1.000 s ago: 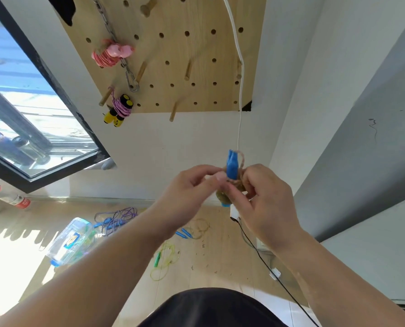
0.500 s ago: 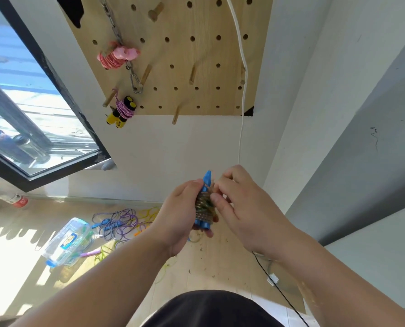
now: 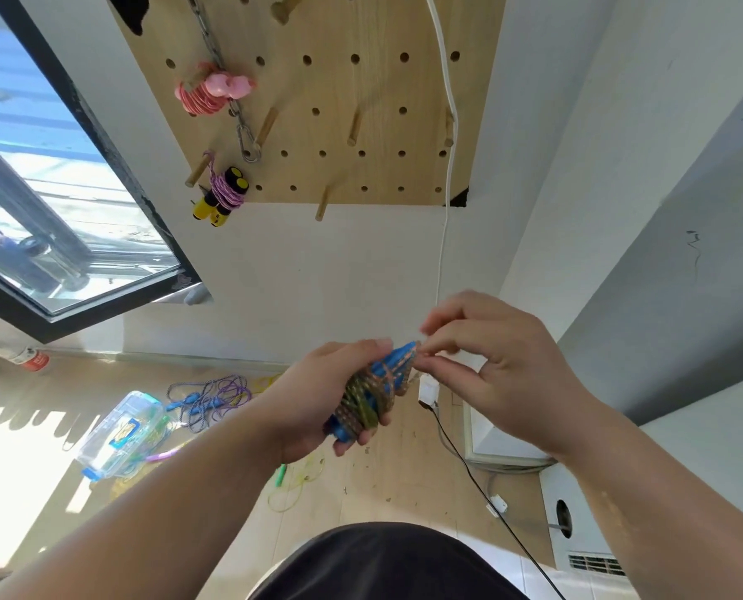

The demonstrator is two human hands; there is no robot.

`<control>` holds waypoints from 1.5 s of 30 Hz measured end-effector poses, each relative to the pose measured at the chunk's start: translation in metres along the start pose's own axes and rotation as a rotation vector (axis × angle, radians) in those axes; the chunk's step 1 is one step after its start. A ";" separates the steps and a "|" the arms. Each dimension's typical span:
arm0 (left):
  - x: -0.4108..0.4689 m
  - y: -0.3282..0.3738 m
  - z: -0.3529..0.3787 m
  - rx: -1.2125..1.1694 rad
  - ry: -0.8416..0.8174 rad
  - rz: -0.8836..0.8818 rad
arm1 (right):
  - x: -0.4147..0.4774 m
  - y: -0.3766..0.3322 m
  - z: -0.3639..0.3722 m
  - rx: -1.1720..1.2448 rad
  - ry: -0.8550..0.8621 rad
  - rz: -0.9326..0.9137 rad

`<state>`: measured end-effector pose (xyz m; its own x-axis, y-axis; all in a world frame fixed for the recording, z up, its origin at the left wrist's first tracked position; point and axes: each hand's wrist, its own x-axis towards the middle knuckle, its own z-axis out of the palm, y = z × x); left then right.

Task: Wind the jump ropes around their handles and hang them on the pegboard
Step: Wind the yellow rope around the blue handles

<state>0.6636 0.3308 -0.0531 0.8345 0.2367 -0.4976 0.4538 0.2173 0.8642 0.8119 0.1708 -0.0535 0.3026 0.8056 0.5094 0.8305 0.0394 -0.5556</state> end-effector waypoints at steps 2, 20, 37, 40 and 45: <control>-0.002 0.003 -0.005 -0.007 -0.083 -0.007 | -0.001 -0.002 0.000 0.134 -0.016 0.119; 0.004 0.004 0.005 -0.115 0.092 0.132 | 0.016 -0.004 0.018 0.647 0.134 0.616; -0.002 0.017 0.009 0.345 0.178 0.138 | 0.026 -0.008 0.002 0.214 -0.206 0.269; -0.004 0.017 0.008 0.379 0.178 0.160 | 0.026 -0.007 0.004 0.319 -0.204 0.394; -0.001 0.008 0.005 0.293 0.082 0.167 | 0.024 -0.007 0.008 0.450 -0.147 0.455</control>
<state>0.6682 0.3273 -0.0449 0.8822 0.3238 -0.3418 0.3938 -0.1094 0.9127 0.8097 0.1948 -0.0430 0.4840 0.8713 0.0809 0.3483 -0.1070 -0.9313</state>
